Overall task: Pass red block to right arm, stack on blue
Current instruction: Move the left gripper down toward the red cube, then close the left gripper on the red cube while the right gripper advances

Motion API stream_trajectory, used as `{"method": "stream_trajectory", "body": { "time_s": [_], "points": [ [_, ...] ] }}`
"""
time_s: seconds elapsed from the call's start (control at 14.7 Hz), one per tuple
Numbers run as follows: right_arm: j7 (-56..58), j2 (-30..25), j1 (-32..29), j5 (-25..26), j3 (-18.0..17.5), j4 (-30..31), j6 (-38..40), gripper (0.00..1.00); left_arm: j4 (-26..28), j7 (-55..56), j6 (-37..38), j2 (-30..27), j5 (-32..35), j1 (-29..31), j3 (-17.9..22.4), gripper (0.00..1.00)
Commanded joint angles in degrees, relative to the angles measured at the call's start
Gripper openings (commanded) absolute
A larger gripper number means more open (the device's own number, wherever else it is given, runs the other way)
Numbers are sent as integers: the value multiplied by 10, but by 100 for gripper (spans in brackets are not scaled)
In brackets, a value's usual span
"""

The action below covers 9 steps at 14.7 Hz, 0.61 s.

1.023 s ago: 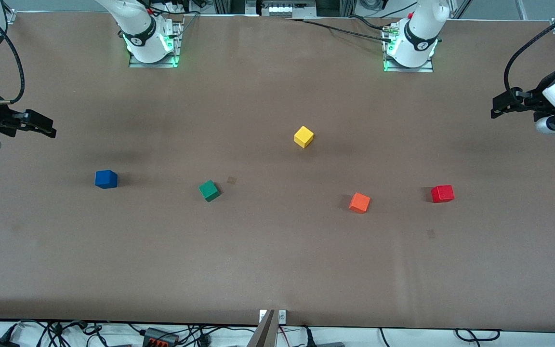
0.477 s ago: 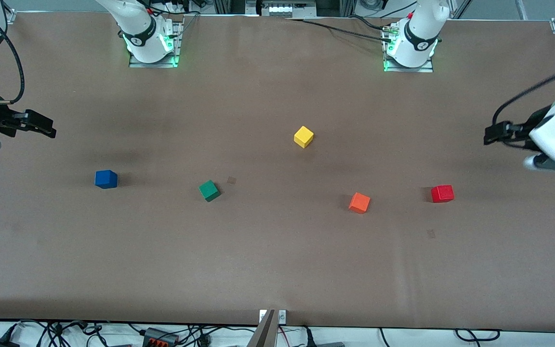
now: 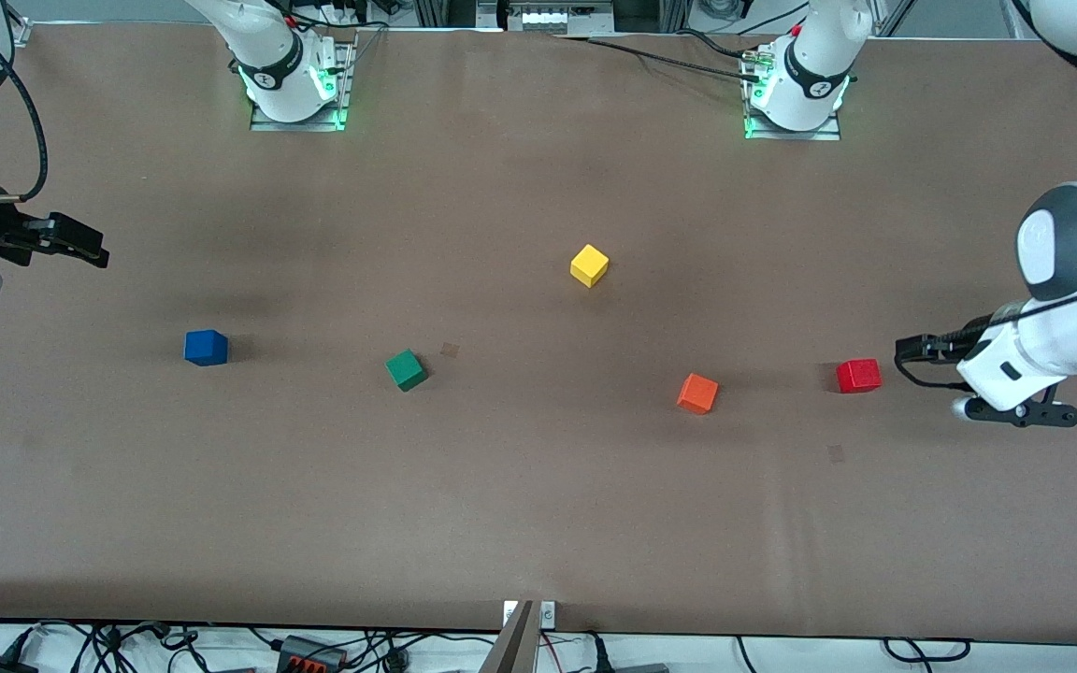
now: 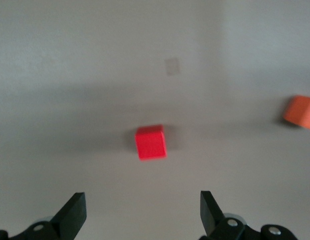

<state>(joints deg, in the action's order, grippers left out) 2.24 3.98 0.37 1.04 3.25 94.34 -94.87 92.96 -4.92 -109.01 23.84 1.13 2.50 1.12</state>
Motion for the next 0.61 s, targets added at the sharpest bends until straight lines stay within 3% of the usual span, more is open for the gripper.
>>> {"method": "stream_trajectory", "body": {
  "time_s": [0.0, 0.27, 0.55],
  "points": [
    [-1, 5, -5, 1, 0, -1, -3, 100, 101, 2, -103, -19, -6, 6, 1, 100],
    [-8, 8, 0, 0, 0, -6, -5, 100, 171, 4, -200, -9, -7, 10, 0, 100],
    [-11, 49, 11, -16, -5, -12, -15, 100, 199, 4, -259, 13, -10, 11, -1, 100]
  ]
}}
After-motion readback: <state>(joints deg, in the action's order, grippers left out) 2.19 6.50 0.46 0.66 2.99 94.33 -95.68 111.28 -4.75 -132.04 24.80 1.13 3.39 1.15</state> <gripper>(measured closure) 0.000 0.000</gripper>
